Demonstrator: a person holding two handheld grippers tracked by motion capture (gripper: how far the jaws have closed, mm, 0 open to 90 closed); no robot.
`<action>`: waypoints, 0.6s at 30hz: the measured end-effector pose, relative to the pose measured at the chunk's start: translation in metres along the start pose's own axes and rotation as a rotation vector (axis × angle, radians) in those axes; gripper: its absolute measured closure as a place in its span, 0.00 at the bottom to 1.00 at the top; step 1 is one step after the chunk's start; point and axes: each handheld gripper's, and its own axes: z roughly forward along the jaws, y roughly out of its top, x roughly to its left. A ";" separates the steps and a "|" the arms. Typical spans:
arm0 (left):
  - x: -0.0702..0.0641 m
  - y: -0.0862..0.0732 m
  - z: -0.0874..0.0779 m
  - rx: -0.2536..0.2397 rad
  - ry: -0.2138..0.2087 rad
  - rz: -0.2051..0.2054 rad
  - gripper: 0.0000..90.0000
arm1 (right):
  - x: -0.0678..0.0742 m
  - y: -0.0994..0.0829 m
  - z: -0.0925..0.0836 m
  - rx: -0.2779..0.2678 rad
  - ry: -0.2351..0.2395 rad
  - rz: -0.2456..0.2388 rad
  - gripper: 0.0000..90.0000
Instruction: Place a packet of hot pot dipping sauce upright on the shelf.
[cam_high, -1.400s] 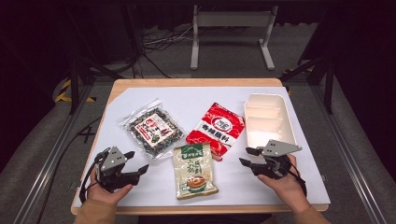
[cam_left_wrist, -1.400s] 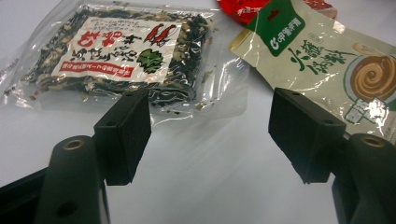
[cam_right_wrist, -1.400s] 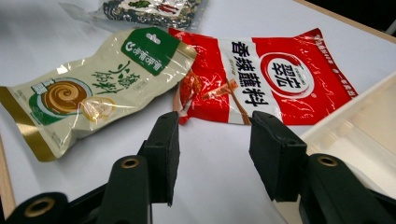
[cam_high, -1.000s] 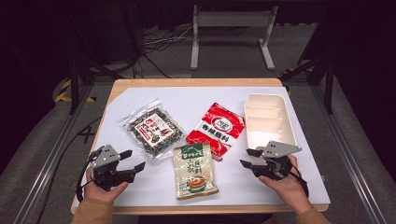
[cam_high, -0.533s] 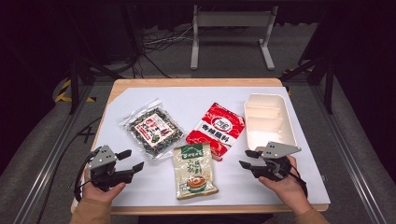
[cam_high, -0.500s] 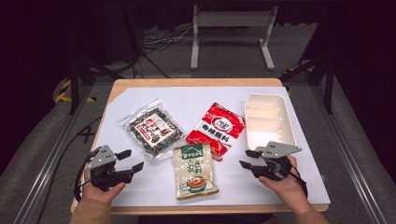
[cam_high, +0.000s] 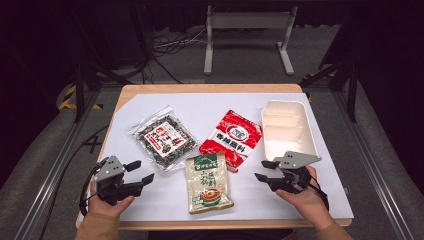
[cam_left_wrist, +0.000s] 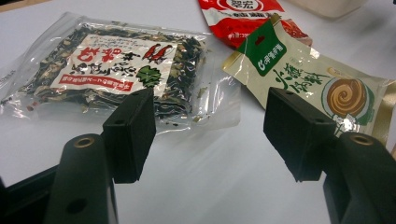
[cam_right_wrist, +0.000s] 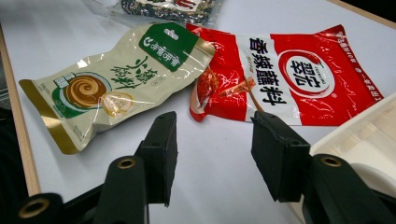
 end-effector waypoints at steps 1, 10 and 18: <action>0.000 0.000 0.000 -0.002 0.002 0.000 0.38 | 0.000 0.002 0.000 0.001 0.003 -0.001 0.56; -0.001 0.001 0.001 0.004 0.003 0.006 0.38 | 0.002 0.021 0.009 0.048 0.060 -0.037 0.52; -0.002 0.000 0.002 0.008 0.000 0.007 0.38 | 0.003 0.047 0.025 0.076 0.090 -0.080 0.49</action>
